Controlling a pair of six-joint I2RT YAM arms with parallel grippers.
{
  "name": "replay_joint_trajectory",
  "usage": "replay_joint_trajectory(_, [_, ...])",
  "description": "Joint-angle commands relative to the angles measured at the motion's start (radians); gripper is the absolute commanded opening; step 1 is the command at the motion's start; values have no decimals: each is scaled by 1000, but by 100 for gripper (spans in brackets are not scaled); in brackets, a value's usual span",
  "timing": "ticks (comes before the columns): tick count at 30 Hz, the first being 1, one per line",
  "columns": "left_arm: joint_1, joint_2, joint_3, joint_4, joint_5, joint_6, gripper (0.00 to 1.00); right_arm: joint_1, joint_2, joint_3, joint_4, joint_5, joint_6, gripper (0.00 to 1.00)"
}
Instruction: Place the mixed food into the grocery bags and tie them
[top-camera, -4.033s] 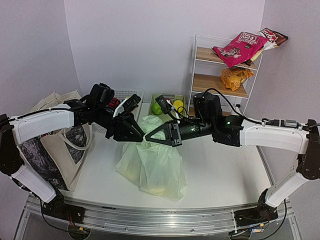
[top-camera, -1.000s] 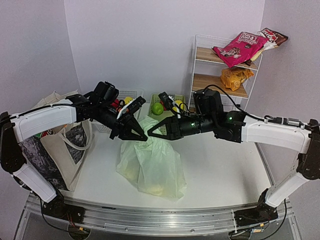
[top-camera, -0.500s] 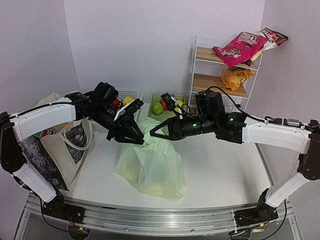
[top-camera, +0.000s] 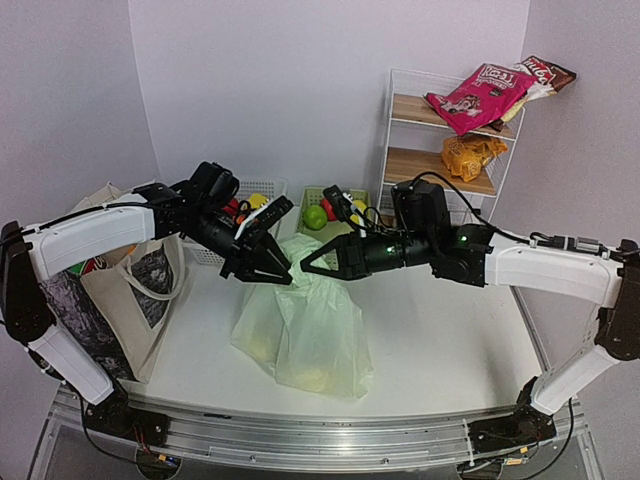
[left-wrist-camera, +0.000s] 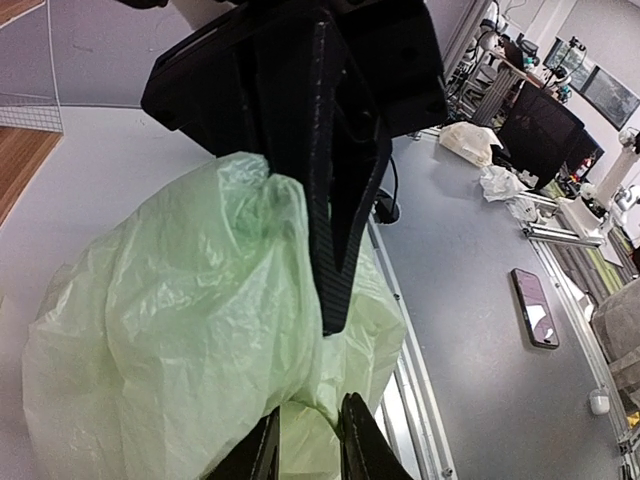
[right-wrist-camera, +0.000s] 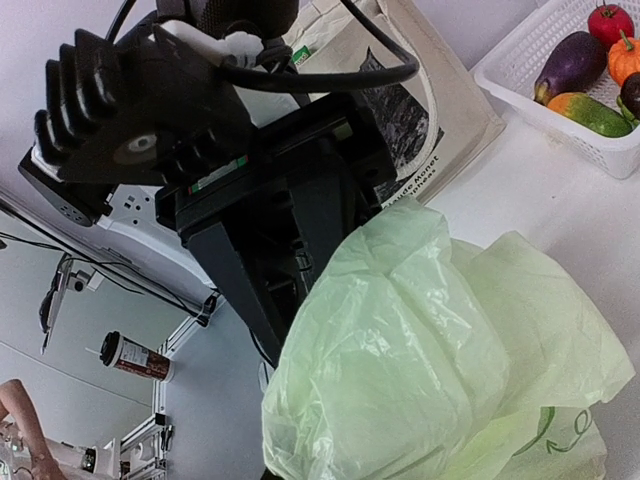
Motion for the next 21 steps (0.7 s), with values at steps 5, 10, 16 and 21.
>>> replay_joint_trajectory(5, [3, 2, 54, 25, -6, 8, 5, 0, -20, 27, 23, -33, -11, 0])
replay_joint_trajectory(10, [2, 12, 66, 35, 9, -16, 9, 0, -16, 31, 23, -41, -12, 0])
replay_joint_trajectory(16, [3, 16, 68, 44, 37, -25, 15, 0, -14, 35, 22, -46, -12, 0])
replay_joint_trajectory(21, [3, 14, 64, 54, 44, -40, 17, 0, -9, 36, 21, -47, -13, 0])
